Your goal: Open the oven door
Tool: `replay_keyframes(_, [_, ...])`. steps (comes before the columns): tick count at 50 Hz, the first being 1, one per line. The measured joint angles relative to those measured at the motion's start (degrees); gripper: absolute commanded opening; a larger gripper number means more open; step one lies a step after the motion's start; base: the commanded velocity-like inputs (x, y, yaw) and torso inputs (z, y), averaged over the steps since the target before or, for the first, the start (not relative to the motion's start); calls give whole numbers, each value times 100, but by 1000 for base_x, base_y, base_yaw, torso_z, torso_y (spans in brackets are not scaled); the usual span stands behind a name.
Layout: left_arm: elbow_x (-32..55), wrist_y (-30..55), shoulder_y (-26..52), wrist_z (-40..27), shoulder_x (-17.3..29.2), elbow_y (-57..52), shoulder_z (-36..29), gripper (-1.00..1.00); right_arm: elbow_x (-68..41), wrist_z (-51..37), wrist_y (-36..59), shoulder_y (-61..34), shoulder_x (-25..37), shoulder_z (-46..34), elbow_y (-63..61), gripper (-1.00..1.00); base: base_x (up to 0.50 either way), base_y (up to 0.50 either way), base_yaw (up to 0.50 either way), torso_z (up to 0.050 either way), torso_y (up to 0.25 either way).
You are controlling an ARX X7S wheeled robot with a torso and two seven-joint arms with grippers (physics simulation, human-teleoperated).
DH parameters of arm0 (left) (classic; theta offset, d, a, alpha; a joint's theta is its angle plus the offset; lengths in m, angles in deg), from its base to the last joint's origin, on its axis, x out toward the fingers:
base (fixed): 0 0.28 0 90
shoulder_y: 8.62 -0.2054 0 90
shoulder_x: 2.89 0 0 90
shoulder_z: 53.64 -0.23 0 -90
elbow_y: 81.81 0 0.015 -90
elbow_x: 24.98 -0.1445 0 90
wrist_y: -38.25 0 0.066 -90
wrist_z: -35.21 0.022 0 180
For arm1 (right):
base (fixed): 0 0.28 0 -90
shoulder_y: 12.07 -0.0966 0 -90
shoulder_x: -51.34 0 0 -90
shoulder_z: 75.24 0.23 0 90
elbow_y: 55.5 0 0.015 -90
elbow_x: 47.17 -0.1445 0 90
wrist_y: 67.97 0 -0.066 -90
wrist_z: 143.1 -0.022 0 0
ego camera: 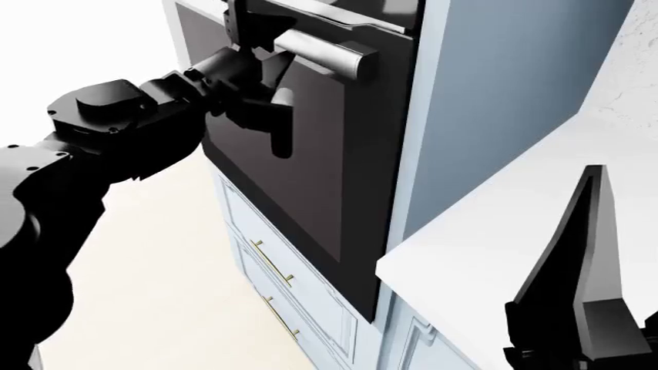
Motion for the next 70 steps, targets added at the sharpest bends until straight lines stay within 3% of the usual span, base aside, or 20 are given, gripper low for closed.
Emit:
replay_keyframes(27, [176, -60, 76, -201, 279, -311, -336, -100, 23, 3, 23, -15, -19, -30, -24, 100, 0, 0, 0, 0, 0])
replay_keyframes(52, [-119, 2135, 307, -497, 2456, -4296, -567, -100, 41, -26, 26, -9, 3, -19, -62, 100, 0, 0, 0, 0, 1])
replay_keyframes(70, [-342, 3338, 84, -984, 3730, -6179, -656, -100, 48, -23, 50, -41, 0, -50, -69, 100, 0, 0, 0, 0, 1])
